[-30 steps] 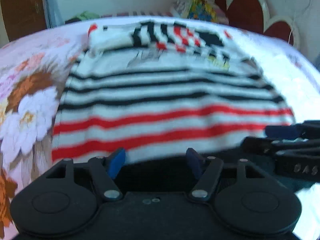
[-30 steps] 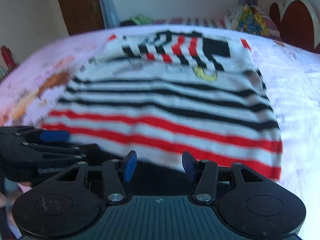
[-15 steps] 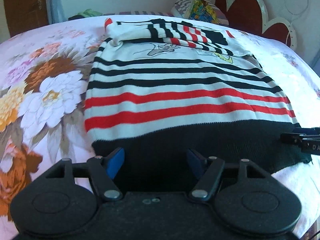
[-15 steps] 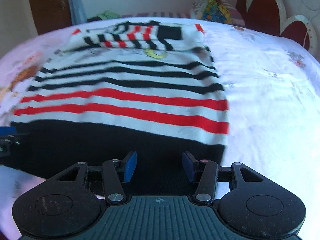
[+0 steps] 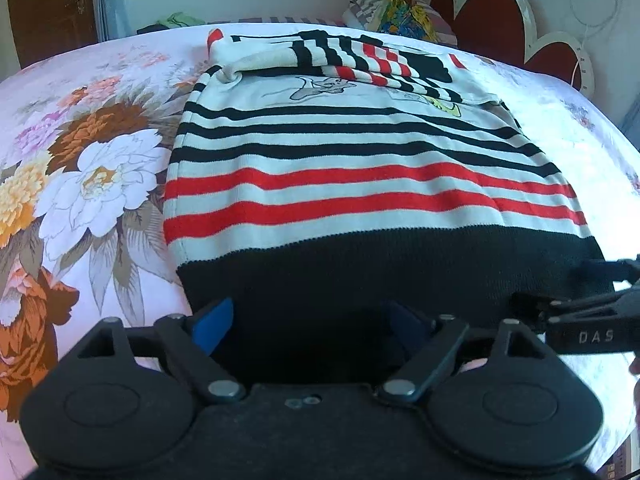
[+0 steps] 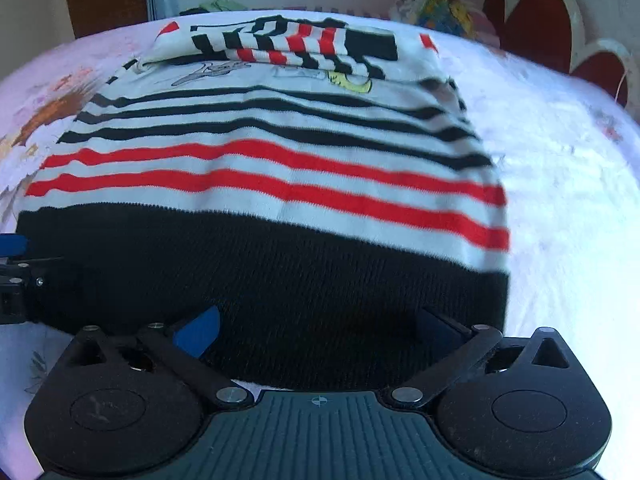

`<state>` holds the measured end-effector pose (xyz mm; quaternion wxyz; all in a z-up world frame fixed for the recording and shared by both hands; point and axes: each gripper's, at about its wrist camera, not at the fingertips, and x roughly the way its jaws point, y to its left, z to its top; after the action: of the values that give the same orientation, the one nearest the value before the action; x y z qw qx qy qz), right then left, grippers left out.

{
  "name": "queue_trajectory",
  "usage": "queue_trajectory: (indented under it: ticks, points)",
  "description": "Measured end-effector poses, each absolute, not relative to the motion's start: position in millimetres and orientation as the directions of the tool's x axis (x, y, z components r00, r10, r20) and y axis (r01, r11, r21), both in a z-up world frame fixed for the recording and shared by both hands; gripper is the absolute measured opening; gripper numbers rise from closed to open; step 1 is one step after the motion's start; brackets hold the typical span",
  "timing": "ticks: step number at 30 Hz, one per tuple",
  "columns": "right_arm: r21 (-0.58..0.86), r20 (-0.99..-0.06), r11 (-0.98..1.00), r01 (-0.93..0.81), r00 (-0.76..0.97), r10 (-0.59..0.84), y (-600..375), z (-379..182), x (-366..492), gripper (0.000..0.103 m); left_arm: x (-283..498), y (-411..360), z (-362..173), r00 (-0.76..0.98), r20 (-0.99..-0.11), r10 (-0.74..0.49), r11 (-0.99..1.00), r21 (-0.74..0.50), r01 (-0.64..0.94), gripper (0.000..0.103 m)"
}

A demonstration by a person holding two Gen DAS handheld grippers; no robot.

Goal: Fold small clothes
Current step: 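Move both tools to the black hem band of the sweater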

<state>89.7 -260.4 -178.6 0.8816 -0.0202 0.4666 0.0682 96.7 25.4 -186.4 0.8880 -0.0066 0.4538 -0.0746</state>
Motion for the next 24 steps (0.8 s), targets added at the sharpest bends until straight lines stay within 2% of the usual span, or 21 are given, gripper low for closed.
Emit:
queue_trajectory:
  ticks: [3, 6, 8, 16, 20, 24]
  points:
    - [0.038, -0.823, 0.991, -0.129, 0.558, 0.104, -263.1, -179.4, 89.7, 0.103, 97.3, 24.3, -186.6, 0.576, -0.806, -0.136, 0.989, -0.078, 0.124, 0.087]
    - [0.047, -0.827, 0.991, -0.125, 0.551, 0.109, -264.3, -179.1, 91.7, 0.103, 98.6, 22.4, -187.2, 0.567, -0.811, -0.141, 0.988, -0.075, 0.138, 0.094]
    - [0.062, -0.831, 0.991, -0.122, 0.543, 0.118, -265.7, -178.5, 93.6, 0.103, 99.8, 20.5, -188.4, 0.556, -0.818, -0.148, 0.986, -0.077, 0.149, 0.103]
    - [0.063, -0.827, 0.991, -0.121, 0.550, 0.119, -264.5, -178.8, 92.7, 0.103, 100.1, 15.5, -191.4, 0.547, -0.827, -0.130, 0.988, -0.061, 0.143, 0.102]
    - [0.076, -0.797, 0.993, -0.087, 0.594, 0.113, -265.6, -179.7, 85.7, 0.103, 91.6, 19.1, -193.5, 0.584, -0.798, -0.145, 0.987, -0.073, 0.145, 0.102]
    - [0.049, -0.783, 0.995, -0.087, 0.615, 0.092, -263.7, -177.7, 79.0, 0.103, 86.1, 10.2, -195.1, 0.589, -0.801, -0.107, 0.986, -0.008, 0.168, 0.102]
